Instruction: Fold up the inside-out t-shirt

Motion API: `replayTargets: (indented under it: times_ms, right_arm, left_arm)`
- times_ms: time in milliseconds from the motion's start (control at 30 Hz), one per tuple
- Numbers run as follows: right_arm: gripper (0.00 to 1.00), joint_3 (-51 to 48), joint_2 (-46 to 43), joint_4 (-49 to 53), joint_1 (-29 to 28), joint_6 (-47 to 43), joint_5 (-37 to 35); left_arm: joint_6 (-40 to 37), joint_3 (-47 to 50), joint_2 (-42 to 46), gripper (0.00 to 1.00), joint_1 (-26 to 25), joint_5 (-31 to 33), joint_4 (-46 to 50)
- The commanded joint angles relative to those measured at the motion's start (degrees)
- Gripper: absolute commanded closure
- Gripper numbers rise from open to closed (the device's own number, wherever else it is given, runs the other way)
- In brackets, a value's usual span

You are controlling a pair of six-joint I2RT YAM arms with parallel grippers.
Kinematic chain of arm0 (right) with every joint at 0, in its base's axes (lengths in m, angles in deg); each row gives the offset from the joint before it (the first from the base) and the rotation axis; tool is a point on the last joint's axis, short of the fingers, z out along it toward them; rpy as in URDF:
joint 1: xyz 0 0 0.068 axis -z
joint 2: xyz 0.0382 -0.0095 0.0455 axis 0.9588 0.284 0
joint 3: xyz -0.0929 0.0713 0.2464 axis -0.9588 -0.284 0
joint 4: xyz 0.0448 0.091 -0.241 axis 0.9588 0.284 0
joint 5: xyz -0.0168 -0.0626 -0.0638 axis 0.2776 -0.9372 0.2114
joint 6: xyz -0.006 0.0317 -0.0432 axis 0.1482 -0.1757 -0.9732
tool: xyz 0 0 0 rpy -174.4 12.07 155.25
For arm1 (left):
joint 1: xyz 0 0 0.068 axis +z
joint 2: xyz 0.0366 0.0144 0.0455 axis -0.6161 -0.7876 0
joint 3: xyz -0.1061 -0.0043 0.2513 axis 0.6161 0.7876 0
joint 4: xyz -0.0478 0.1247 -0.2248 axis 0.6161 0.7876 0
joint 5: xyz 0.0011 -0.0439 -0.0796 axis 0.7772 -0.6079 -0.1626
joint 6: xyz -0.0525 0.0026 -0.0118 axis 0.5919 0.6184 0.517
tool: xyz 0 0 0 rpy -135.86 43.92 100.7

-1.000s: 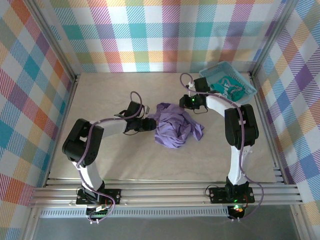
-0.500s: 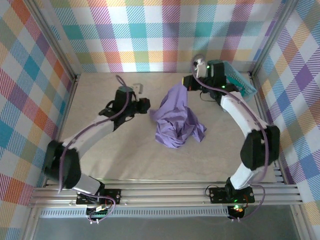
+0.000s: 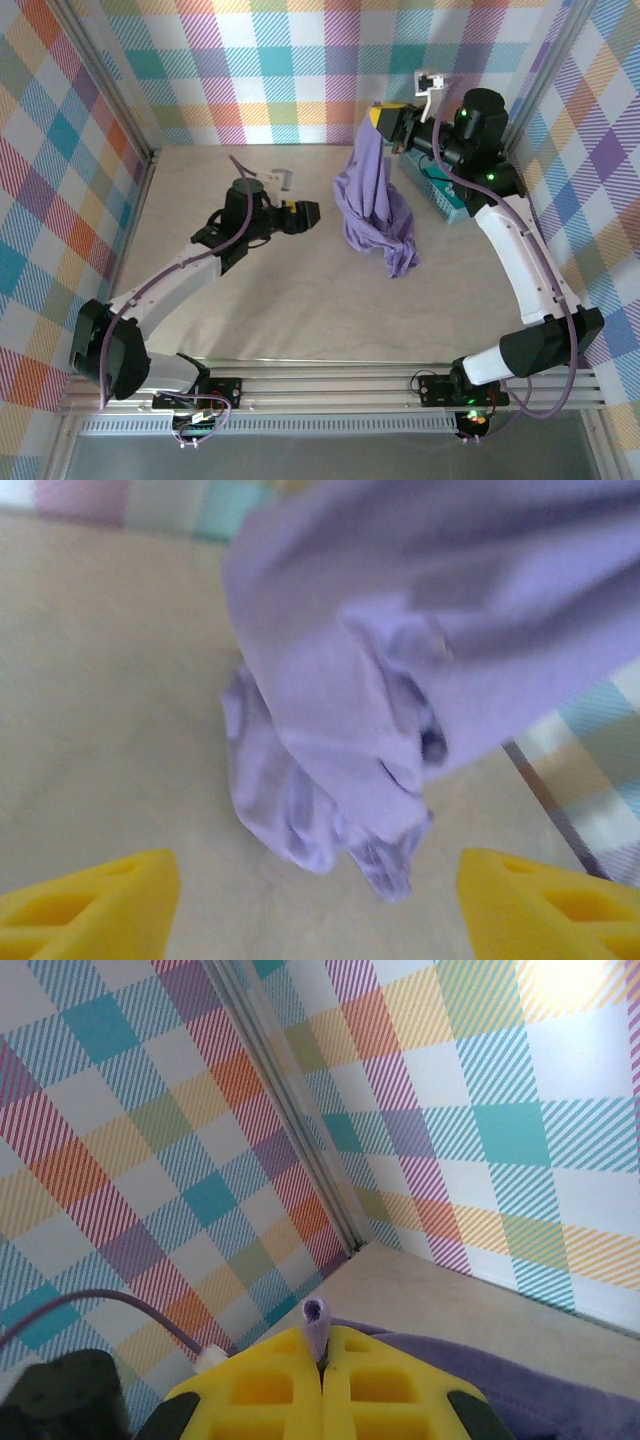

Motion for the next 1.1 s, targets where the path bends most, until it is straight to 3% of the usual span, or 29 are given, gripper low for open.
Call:
replayTargets:
  times_ms: [0,133,333,400,600,667,700,833,1067]
  right_arm:
    - [1.00,-0.56,0.25,-1.62,-0.20,1.63,1.20]
    - [1.00,0.82,0.89,-1.14,-0.21,1.63,0.69]
    - [1.00,3.29,1.09,-1.02,-0.20,0.84,-2.98]
    - [1.00,3.39,1.25,-1.63,-0.21,1.26,-3.89]
    - [1.00,4.16,1.62,-1.07,-0.21,0.37,-6.22]
    - [1.00,5.06,1.40,0.33,-0.19,-1.14,-8.02]
    - [1.00,5.65,1.10,1.16,-0.20,-2.05,-8.82]
    - [1.00,7.46,-1.59,3.28,-0.18,-5.69,-12.01]
    - [1.00,7.15,-9.07,1.22,-0.21,-8.99,-14.59]
  left_arm:
    - [2.12,-0.65,-3.55,0.24,-3.22,-3.87,-4.85]
    - [3.78,-2.08,-9.60,0.23,-6.25,-2.66,-6.26]
    - [11.39,-2.08,-18.83,0.27,-7.73,-1.39,-17.55]
    - [13.62,-4.28,-21.66,0.36,-7.73,-3.30,-20.94]
    - [12.96,-11.59,-25.19,0.80,-7.27,-4.33,-22.67]
    - [12.15,-12.27,-23.35,0.98,-6.51,-4.48,-22.62]
    - [11.10,-12.23,-21.59,1.00,-5.96,-4.17,-22.13]
    - [4.86,-11.10,-10.10,1.00,-3.07,0.02,-16.42]
    - [-9.21,-14.55,10.84,1.00,-2.32,17.33,-3.43]
